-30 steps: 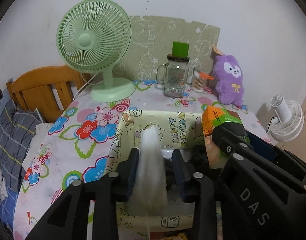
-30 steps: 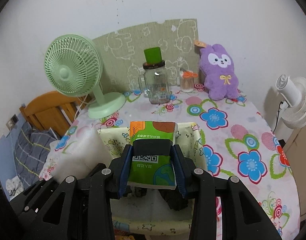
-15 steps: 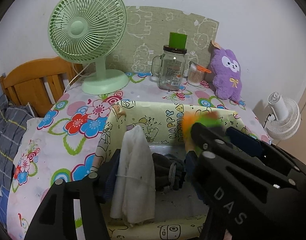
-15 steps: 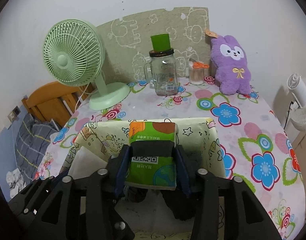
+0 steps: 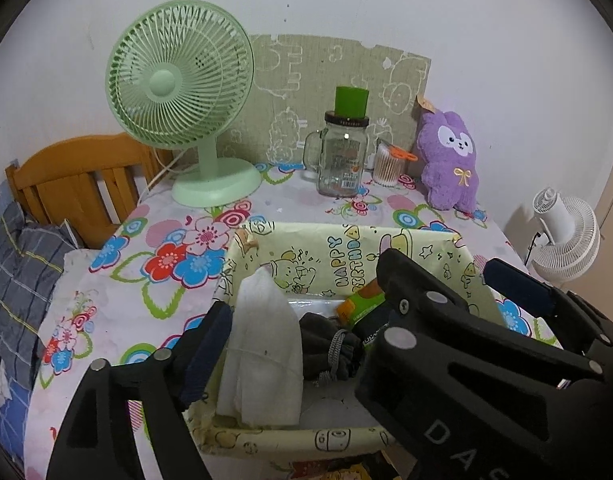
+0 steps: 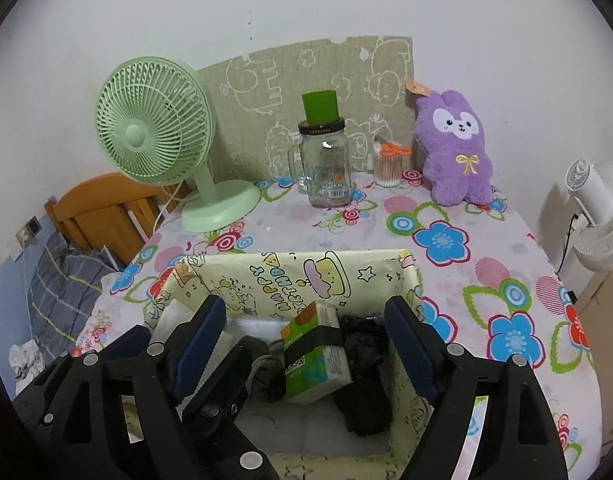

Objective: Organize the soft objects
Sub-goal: 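Lower both grippers into the box and open them to drop towel and tissue pack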

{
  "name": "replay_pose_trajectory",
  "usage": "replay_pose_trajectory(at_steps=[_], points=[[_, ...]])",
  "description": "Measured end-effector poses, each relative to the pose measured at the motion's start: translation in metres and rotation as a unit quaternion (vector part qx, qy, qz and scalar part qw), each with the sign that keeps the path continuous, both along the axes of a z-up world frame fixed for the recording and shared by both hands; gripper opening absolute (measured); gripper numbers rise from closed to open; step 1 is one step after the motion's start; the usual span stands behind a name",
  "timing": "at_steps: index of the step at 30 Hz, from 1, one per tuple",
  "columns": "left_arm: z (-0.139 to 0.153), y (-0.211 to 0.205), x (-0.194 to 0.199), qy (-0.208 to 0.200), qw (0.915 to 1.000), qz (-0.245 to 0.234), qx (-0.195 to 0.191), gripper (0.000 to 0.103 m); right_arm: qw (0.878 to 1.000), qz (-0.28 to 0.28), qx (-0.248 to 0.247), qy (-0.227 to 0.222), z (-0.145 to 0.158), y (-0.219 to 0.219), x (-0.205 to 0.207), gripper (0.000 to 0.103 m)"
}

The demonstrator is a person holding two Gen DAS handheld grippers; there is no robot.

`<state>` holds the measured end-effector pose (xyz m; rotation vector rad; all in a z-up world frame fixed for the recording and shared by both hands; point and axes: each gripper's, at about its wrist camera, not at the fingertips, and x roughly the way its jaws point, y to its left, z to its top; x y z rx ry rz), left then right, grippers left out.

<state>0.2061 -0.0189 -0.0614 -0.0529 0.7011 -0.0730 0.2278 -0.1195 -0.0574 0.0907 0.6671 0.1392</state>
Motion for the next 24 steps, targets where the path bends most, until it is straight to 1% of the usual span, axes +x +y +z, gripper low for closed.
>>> replay_pose_trajectory(at_steps=[4, 7, 20, 24], points=[[0.009, -0.002, -0.010, -0.012, 0.9999, 0.001, 0.005, 0.088, 1.000, -0.006, -0.002, -0.013, 0.010, -0.003, -0.013, 0.090], [0.015, -0.003, -0.018, -0.020, 0.9998, 0.003, 0.006, 0.090, 1.000, -0.010, -0.004, -0.021, 0.016, -0.004, -0.022, 0.091], [0.036, -0.011, -0.054, -0.052, 0.9986, -0.006, 0.006, 0.092, 0.998, -0.024, -0.012, -0.052, 0.040, -0.012, -0.062, 0.100], [0.039, -0.013, -0.066, -0.059, 0.9982, -0.009, 0.006, 0.092, 0.998, -0.028, -0.014, -0.060, 0.044, -0.015, -0.075, 0.100]])
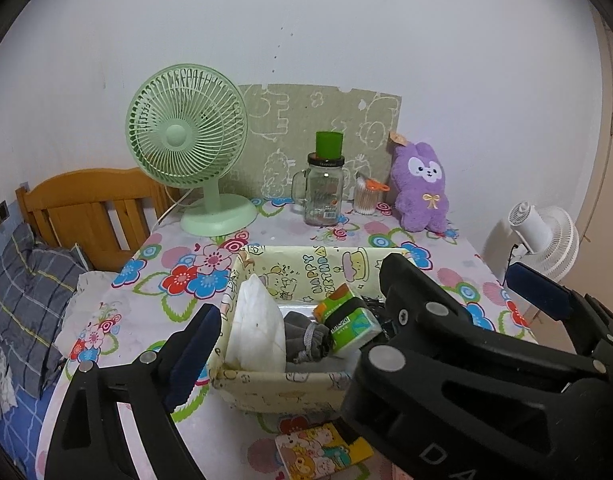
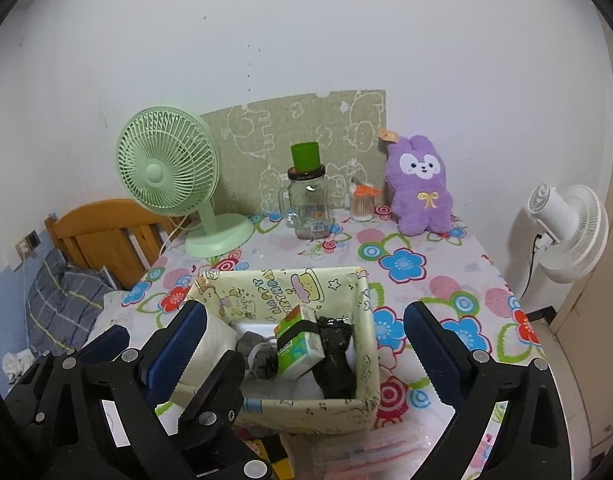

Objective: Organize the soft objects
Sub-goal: 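Lower both grippers into the box and open them to drop towel and tissue pack, then withdraw both grippers from the box toward the items on the bed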

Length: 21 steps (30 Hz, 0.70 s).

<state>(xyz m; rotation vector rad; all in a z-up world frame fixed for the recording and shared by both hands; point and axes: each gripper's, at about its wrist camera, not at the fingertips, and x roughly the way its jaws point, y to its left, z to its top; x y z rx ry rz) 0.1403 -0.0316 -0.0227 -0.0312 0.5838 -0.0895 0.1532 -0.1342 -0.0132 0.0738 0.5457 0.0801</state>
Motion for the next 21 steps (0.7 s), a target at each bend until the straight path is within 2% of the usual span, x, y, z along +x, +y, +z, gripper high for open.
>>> replay_pose_trajectory(at_steps=[14, 21], points=[[0.002, -0.007, -0.039, -0.012, 0.9998, -0.013, 0.002, 0.099, 1.000, -0.019, -0.010, -0.014, 0.004, -0.008, -0.046, 0.102], [0.001, -0.007, -0.058, -0.016, 0.9998, -0.007, 0.003, 0.102, 1.000, -0.012, -0.010, -0.019, 0.001, -0.007, -0.065, 0.102]])
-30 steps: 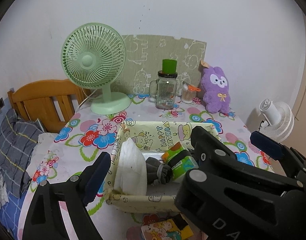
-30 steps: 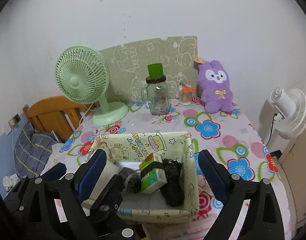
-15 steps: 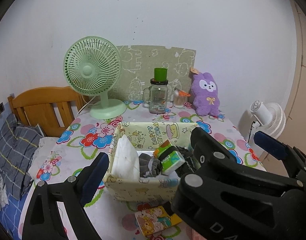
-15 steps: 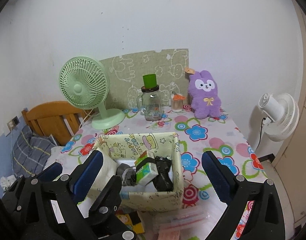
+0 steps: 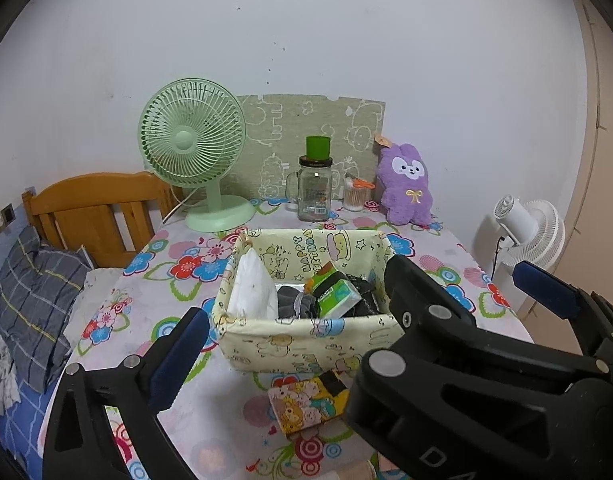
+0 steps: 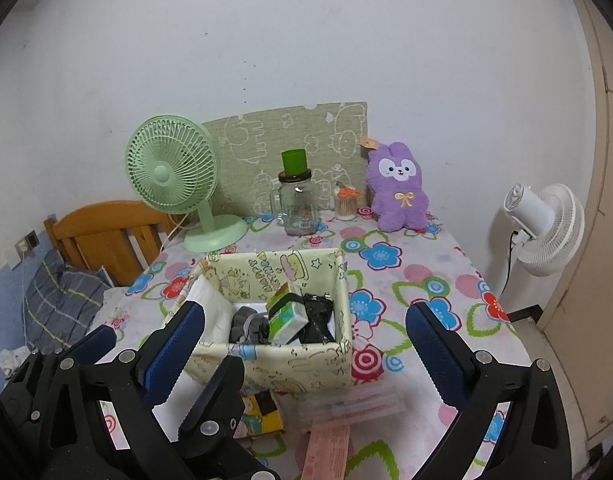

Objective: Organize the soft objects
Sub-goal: 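Withdraw both grippers from the box toward the items on the bed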

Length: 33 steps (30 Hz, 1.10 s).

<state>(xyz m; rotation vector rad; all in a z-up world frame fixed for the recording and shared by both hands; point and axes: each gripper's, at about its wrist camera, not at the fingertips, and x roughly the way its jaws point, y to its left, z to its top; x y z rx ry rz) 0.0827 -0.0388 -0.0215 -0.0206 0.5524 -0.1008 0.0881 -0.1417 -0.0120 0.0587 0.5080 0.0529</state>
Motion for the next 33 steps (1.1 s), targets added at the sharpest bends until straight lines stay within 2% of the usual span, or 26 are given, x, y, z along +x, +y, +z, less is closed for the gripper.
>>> replay_pose_trajectory(at_steps=[9, 15, 33], points=[[-0.004, 0.000, -0.021, -0.007, 0.9999, -0.005, -0.006, 0.102, 1.000, 0.013, 0.000, -0.010, -0.002, 0.000, -0.023, 0.102], [-0.010, -0.001, -0.031, -0.002, 0.9999, -0.012, -0.011, 0.102, 1.000, -0.005, -0.009, -0.014, -0.007, 0.000, -0.037, 0.102], [-0.037, -0.003, -0.057, -0.004, 0.9999, -0.013, -0.006, 0.102, 1.000, -0.002, -0.017, 0.008, -0.035, -0.002, -0.060, 0.102]])
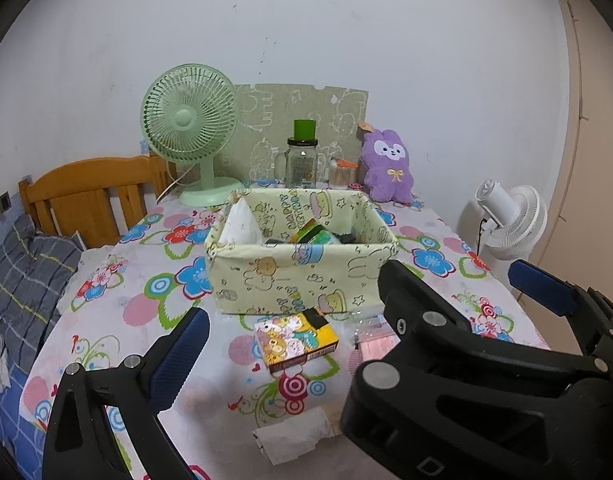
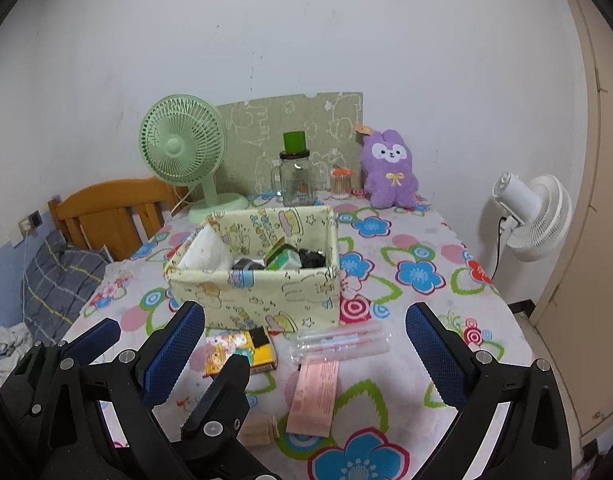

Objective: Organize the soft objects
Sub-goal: 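Withdraw both grippers from the box toward the items on the bed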

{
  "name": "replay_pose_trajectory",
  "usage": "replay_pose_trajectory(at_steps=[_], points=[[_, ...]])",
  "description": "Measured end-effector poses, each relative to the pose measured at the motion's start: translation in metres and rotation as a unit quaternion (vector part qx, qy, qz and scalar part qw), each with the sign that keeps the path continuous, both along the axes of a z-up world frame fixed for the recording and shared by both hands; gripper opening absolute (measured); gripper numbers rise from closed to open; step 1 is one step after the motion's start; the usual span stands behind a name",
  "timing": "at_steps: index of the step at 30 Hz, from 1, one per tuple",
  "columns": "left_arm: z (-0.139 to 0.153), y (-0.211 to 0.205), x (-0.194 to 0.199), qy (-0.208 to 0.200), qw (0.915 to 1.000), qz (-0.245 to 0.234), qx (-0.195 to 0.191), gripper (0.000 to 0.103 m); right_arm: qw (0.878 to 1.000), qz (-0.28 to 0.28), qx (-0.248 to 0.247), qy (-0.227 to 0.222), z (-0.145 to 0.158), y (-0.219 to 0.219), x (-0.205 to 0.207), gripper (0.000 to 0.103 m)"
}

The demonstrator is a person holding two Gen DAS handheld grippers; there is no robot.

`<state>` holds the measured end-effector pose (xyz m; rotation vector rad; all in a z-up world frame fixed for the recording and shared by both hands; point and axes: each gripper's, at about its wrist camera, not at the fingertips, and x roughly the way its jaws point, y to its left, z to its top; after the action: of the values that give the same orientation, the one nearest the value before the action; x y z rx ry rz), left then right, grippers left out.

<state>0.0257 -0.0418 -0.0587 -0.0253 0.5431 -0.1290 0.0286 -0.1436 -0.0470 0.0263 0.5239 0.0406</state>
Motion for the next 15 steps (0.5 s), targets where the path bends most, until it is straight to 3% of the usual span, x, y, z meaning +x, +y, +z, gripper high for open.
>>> replay_pose_trajectory(at_steps=[15], points=[[-0.028, 0.005, -0.006, 0.001, 0.9999, 0.009, 0.012, 0.102, 1.000, 0.012, 0.006, 0.002, -0.029, 0.003, -0.008, 0.102]])
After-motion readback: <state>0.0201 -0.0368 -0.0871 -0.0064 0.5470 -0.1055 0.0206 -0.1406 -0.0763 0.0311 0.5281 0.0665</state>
